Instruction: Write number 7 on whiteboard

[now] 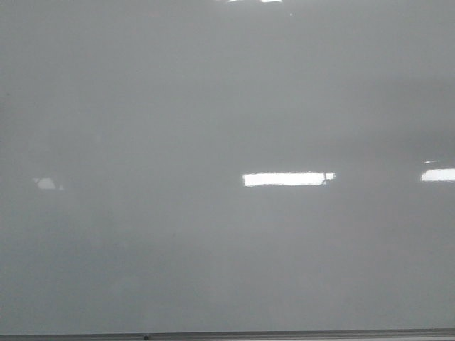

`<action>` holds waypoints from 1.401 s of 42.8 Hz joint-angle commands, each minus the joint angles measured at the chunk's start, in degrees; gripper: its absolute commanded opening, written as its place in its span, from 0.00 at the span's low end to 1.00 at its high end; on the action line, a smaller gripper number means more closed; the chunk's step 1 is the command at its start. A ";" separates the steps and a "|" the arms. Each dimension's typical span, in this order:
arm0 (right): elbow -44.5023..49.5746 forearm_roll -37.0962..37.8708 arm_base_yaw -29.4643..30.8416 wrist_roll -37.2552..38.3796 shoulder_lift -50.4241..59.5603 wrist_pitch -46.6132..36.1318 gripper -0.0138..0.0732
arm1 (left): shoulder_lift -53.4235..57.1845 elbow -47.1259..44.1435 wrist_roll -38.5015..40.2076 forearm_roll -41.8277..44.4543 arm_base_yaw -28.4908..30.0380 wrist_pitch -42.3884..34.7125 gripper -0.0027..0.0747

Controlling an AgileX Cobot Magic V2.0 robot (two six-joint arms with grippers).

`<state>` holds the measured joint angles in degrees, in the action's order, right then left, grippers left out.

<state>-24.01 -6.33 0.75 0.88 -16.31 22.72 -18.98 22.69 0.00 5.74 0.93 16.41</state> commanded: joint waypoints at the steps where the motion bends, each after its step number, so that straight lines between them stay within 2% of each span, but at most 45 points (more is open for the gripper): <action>1: -2.09 0.53 0.14 -0.15 -2.38 -4.76 0.08 | -2.45 2.31 0.00 -1.01 0.17 -2.86 0.01; 3: -2.09 0.53 0.14 -0.15 -2.38 -4.76 0.10 | -2.59 2.31 0.00 -1.14 0.17 -2.86 0.01; 6: -2.09 0.53 0.14 -0.15 -2.38 -4.76 0.20 | -2.59 2.31 0.00 -1.14 0.17 -2.86 0.07; 10: -2.09 0.53 0.14 -0.15 -2.38 -4.76 0.42 | -2.59 1.81 0.00 -1.14 0.17 -2.72 0.30; 12: -2.09 0.53 0.14 -0.15 -2.38 -4.76 0.57 | -2.59 1.71 0.00 -1.24 0.17 -2.48 0.46; 16: -2.09 0.53 0.14 -0.15 -2.38 -4.80 0.79 | -2.59 1.71 0.00 -1.24 0.17 -2.73 0.77; 18: -2.09 0.53 0.14 -0.15 -2.38 -4.80 0.86 | -2.59 1.71 0.00 -1.24 0.17 -2.87 0.86; 20: -2.09 0.53 0.14 -0.15 -2.38 -4.80 0.91 | -2.59 1.71 0.00 -1.24 0.17 -2.87 0.90; 27: -2.09 0.53 0.14 -0.15 -2.38 -4.80 0.91 | -2.84 1.71 0.00 -2.97 0.17 -2.84 0.90; 32: -2.09 0.53 0.14 -0.15 -2.38 -4.80 0.91 | -7.24 2.23 0.00 -3.18 0.06 -0.15 0.90; 45: -2.09 0.53 0.14 -0.15 -2.38 -4.75 0.91 | -35.91 11.94 0.00 -5.01 0.06 12.39 0.90; 52: -2.09 0.53 0.14 -0.15 -2.38 -4.75 0.91 | -47.87 15.65 0.00 -5.74 0.06 9.82 0.90; 60: -2.09 0.53 0.03 -0.15 -2.38 -4.75 0.91 | -55.66 16.36 0.00 -5.74 0.06 -1.21 0.90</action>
<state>-24.01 -6.33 0.75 0.88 -17.78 22.62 -73.36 37.05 0.00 0.57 0.93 23.49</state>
